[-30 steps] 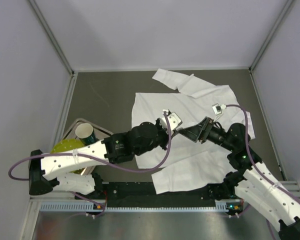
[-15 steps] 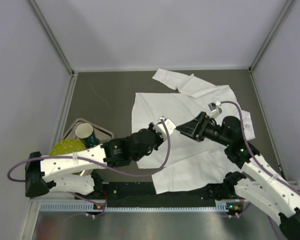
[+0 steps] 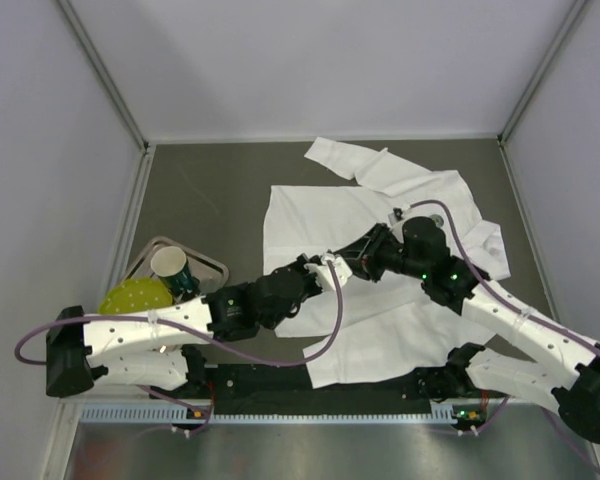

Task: Remove the brooch from the garment
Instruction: Close the brooch, then place the brooch in the brooch box.

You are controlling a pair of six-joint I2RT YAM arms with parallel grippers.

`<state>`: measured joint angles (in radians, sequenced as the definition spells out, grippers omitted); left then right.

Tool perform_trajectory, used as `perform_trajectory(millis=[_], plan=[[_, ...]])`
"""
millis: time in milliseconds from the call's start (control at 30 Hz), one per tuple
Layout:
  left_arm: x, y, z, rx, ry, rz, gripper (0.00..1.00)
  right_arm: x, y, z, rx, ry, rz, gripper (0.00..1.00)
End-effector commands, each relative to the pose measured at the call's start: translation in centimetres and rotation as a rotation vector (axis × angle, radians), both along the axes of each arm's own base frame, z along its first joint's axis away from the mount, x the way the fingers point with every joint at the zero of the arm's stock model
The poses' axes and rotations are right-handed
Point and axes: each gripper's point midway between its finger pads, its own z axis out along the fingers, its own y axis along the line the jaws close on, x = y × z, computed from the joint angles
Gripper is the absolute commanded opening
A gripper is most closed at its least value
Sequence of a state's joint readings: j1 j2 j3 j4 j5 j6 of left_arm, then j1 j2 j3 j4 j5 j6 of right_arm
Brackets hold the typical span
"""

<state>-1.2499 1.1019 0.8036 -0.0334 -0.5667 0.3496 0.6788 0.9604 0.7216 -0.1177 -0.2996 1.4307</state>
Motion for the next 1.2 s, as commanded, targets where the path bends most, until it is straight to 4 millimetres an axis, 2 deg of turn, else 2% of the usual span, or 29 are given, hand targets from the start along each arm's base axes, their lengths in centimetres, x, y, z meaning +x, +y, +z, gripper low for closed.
perform_trajectory(millis=[0, 167, 267, 367, 500, 633, 833, 1033, 1167], plan=[[0.6, -0.2, 1.4, -0.014, -0.068, 0.002, 0.00, -0.3, 2.3, 1.7, 0.078, 0.041, 0.026, 0.23], [0.5, -0.3, 1.3, 0.001, -0.070, -0.012, 0.00, 0.0, 2.4, 1.3, 0.069, 0.031, 0.010, 0.25], [0.4, -0.5, 1.0, 0.018, -0.068, -0.025, 0.00, 0.2, 2.3, 1.4, 0.069, 0.017, 0.001, 0.33], [0.4, -0.5, 0.5, 0.041, -0.060, -0.024, 0.00, 0.2, 2.2, 2.0, 0.077, -0.004, 0.002, 0.34], [0.4, -0.9, 0.7, 0.032, -0.051, -0.027, 0.00, 0.1, 1.5, 2.1, 0.090, -0.004, -0.034, 0.33], [0.4, -0.9, 0.3, 0.041, -0.047, -0.030, 0.00, 0.1, 1.0, 1.2, 0.094, 0.027, -0.063, 0.30], [0.2, -1.0, -0.1, 0.047, -0.040, -0.045, 0.00, 0.2, 2.2, 0.3, 0.122, 0.081, -0.036, 0.27], [-0.1, -1.4, 0.1, 0.034, -0.033, -0.072, 0.00, 0.4, 2.4, -0.7, 0.121, 0.101, -0.044, 0.22], [-0.4, -1.3, -0.7, 0.084, -0.024, -0.092, 0.00, 0.3, 2.7, -1.5, 0.117, 0.129, -0.039, 0.20]])
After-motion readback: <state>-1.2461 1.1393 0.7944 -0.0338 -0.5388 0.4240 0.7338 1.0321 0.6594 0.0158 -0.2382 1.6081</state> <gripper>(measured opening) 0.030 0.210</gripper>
